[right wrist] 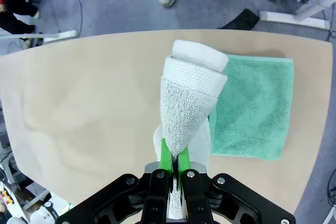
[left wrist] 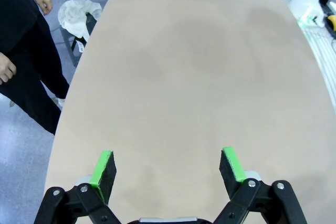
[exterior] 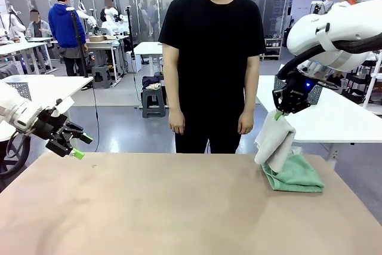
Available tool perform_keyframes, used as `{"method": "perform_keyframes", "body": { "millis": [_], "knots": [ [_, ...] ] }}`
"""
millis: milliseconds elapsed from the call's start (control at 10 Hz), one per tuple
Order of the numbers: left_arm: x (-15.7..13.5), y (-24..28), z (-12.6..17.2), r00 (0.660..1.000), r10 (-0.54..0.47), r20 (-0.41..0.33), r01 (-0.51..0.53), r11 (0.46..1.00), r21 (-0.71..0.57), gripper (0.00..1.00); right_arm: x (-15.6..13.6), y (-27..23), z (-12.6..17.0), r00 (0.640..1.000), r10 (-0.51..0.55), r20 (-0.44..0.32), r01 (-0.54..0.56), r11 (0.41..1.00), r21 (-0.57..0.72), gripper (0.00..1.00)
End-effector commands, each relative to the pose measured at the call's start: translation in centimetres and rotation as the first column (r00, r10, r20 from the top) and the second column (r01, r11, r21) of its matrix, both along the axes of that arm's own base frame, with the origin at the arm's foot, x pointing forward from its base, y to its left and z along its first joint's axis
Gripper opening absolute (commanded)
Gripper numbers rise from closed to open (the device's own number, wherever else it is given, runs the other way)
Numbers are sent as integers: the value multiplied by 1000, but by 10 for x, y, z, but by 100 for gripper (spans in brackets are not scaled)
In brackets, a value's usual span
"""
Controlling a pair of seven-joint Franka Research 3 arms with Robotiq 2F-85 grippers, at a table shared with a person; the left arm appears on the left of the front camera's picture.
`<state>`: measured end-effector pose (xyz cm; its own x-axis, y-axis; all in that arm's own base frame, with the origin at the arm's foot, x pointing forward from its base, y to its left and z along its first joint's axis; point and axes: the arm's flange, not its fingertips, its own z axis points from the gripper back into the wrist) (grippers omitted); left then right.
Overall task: Fold the towels and place them in the basket.
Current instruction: Stack the folded Towel with hook on the right side of the table.
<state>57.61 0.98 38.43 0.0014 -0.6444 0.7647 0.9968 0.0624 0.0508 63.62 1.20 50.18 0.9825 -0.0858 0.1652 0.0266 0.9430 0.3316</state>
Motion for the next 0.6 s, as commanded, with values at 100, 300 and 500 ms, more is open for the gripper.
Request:
{"method": "perform_keyframes", "body": {
  "millis": [100, 300, 500],
  "knots": [
    [0, 0, 1, 1000, 0, 3, 0, 1000, -1, 87, 15, -14, -16, 998, 32, -50, -28, 997, 78, 5],
    [0, 0, 1, 1000, 0, 3, 0, 1000, -1, 87, 16, -25, -28, 996, 20, -84, -15, 998, 59, 5],
    [0, 0, 1, 1000, 0, 3, 0, 1000, -1, 87, 13, -44, -44, 992, 10, -123, -9, 1000, 4, 5]
  ]
}}
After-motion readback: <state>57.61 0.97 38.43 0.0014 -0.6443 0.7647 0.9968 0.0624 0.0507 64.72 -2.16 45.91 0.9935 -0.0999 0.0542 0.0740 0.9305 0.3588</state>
